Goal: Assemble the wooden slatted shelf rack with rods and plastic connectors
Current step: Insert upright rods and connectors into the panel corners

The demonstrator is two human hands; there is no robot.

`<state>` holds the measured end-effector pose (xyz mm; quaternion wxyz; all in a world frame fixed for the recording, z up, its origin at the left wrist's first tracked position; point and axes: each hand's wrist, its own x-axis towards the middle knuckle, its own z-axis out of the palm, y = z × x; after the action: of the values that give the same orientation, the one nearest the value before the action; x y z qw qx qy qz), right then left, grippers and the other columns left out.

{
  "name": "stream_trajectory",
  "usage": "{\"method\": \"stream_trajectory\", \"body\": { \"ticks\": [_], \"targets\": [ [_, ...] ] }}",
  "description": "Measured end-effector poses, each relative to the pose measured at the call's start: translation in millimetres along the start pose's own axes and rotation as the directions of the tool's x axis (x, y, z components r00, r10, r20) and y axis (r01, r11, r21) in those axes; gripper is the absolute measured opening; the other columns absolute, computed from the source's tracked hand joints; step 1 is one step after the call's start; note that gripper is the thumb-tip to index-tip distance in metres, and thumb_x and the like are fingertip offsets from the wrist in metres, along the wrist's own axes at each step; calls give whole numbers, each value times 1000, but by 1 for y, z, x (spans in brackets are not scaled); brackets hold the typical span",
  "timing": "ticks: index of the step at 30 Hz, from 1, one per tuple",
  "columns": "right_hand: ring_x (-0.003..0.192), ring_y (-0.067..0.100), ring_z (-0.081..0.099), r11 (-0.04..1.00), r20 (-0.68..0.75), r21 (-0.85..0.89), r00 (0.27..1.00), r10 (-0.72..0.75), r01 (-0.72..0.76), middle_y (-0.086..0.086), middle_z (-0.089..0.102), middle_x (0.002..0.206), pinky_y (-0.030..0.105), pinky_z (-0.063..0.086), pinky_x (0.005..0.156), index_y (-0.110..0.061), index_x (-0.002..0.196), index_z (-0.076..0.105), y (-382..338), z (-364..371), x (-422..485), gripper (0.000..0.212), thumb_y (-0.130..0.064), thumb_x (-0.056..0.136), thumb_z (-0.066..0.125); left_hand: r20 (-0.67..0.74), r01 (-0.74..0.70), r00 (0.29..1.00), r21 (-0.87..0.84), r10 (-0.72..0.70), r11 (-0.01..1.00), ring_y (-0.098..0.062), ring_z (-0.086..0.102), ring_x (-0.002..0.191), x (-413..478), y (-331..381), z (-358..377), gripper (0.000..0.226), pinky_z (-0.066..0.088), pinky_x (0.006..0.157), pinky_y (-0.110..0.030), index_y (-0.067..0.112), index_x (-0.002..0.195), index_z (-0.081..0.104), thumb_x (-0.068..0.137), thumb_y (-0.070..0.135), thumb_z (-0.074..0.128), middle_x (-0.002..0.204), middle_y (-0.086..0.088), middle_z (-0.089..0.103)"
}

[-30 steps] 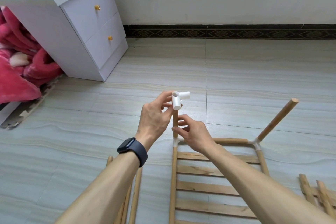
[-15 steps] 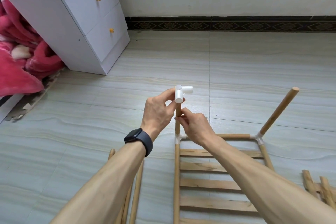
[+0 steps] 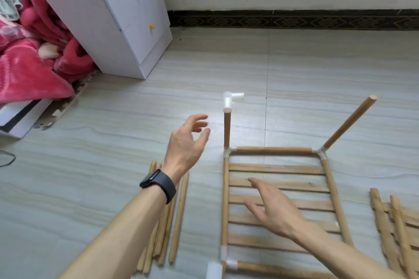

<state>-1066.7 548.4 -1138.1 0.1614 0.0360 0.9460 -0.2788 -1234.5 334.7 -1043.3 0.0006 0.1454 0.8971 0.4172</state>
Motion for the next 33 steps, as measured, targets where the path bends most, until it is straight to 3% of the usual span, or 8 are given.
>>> {"method": "stream_trajectory", "body": {
  "ticks": [3, 7, 13, 16, 20, 24, 28, 33],
  "targets": [
    [154, 24, 15, 984, 228, -175, 972, 62, -22, -6, 8, 170, 38, 22, 123, -36, 160, 15, 11, 56, -73, 73, -62, 98, 40, -81, 155, 984, -20, -156, 988, 7, 62, 99, -72, -32, -20, 29, 51, 87, -23, 37, 123, 59, 96, 26, 63, 109, 21, 68],
    [154, 38, -17, 938, 400, -346, 899, 177, -31, -7, -30, 166, 74, 12, 115, -40, 158, -18, 5, 109, -132, 76, -50, 102, 34, -193, 429, 891, 53, -412, 902, -9, 60, 107, -197, -77, -42, 31, 47, 92, -29, 31, 125, 58, 96, 20, 58, 120, 8, 61],
    [152, 37, -25, 943, 384, -310, 892, 237, -117, -9, -32, 164, 88, 7, 103, -44, 157, -17, -17, 116, -108, 71, -39, 105, 30, -4, 605, 663, 593, -749, 532, -25, 48, 128, -342, -102, -49, 41, 49, 93, -38, 31, 135, 49, 95, 43, 53, 140, -3, 44],
    [153, 35, -25, 939, 393, -319, 884, 253, -127, -13, -30, 165, 87, 7, 103, -49, 154, -20, -20, 108, -92, 73, -39, 104, 31, -33, 658, 536, 643, -844, 393, -31, 40, 132, -370, -107, -43, 50, 44, 99, -40, 35, 142, 40, 95, 47, 53, 149, -6, 32],
    [155, 32, -18, 943, 442, -317, 864, 240, -99, -13, -28, 165, 85, 10, 107, -48, 156, -18, -20, 95, -80, 81, -46, 100, 41, -8, 821, 452, 395, -892, 413, -35, 49, 124, -372, -125, -38, 48, 42, 105, -39, 29, 144, 43, 98, 27, 57, 151, -13, 29],
    [156, 27, -5, 939, 433, -345, 888, 157, 2, -10, -21, 168, 77, 19, 111, -39, 159, -14, -4, 91, -95, 87, -48, 96, 46, 13, 788, 541, 343, -841, 512, -22, 52, 89, -366, -133, -30, 37, 41, 83, -28, 32, 129, 55, 95, 20, 61, 135, -8, 42],
    [156, 27, -10, 900, 433, -427, 894, 112, 94, -6, -27, 167, 72, 14, 116, -32, 159, -19, 7, 95, -109, 92, -33, 93, 44, 86, 774, 623, 72, -777, 629, -20, 60, 102, -347, -114, -27, 34, 49, 92, -32, 34, 118, 62, 87, 26, 76, 118, -4, 56],
    [157, 28, -4, 967, 439, -254, 895, 85, 33, -3, -14, 170, 53, 9, 124, -29, 163, -4, -22, 81, -98, 89, -24, 92, 50, 594, 872, 477, -410, -648, 266, -22, 67, 73, -311, -48, -27, 52, 57, 72, -29, 19, 120, 72, 74, 36, 87, 106, -7, 71]
  ]
}}
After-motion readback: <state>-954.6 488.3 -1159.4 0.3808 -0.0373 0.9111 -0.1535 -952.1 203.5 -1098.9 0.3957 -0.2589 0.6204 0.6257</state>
